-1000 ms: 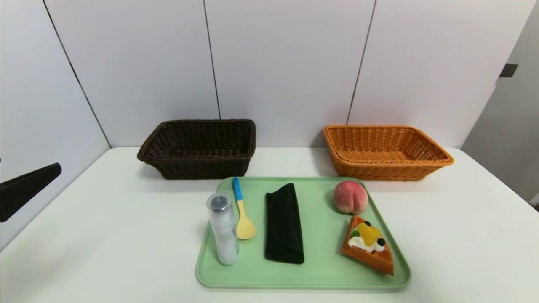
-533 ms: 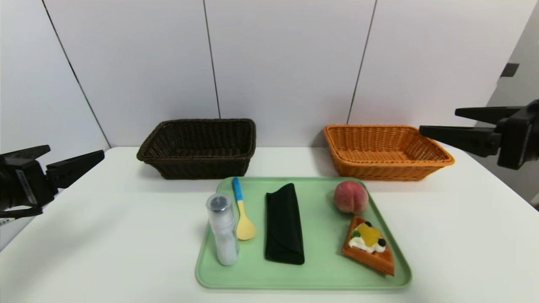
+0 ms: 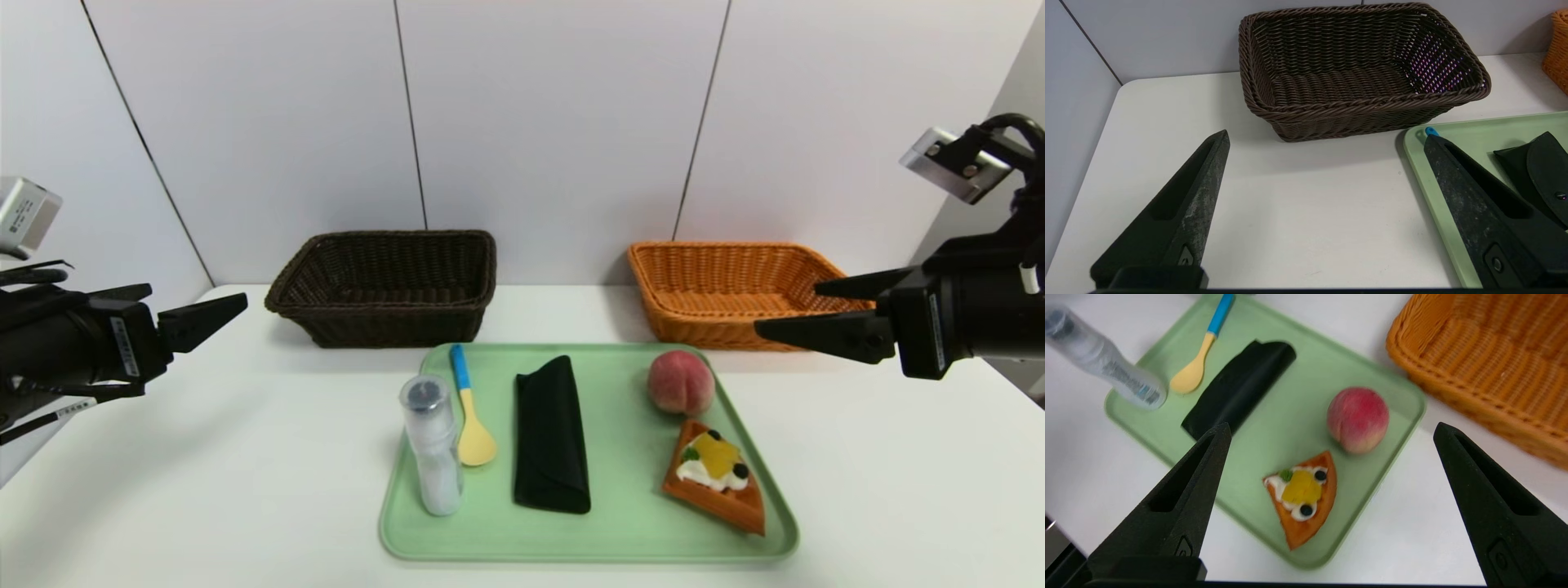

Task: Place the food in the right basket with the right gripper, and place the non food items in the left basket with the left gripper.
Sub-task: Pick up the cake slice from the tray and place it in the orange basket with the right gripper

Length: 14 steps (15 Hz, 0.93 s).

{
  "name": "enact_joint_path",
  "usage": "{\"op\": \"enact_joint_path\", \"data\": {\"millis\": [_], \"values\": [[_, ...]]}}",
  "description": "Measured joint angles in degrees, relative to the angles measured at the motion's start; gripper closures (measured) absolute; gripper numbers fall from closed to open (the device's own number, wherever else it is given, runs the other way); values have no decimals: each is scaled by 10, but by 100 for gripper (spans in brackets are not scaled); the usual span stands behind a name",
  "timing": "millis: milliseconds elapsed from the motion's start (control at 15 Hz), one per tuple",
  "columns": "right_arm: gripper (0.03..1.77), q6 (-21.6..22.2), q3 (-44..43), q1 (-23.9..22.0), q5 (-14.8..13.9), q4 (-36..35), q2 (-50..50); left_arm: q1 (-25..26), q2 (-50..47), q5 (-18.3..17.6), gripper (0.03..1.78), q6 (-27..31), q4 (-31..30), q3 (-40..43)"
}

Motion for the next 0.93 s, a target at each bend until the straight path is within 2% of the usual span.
{"op": "enact_joint_path", "data": {"millis": [200,333,400,533,933], "values": [[9,-6,-94,16,-8,188,20,-1,5,-1,12,1,0,-2],[9,-39,-132,22,-28,276,49,-5,6,-4,12,2,0,-2],[9,-61,-140,25,-36,298,63,-9,7,-4,12,2,0,-2],[9,-75,-146,35,-40,311,92,-14,7,-4,12,3,0,-1],[9,-77,-142,68,-42,304,168,-15,9,-4,12,3,0,-1]]}}
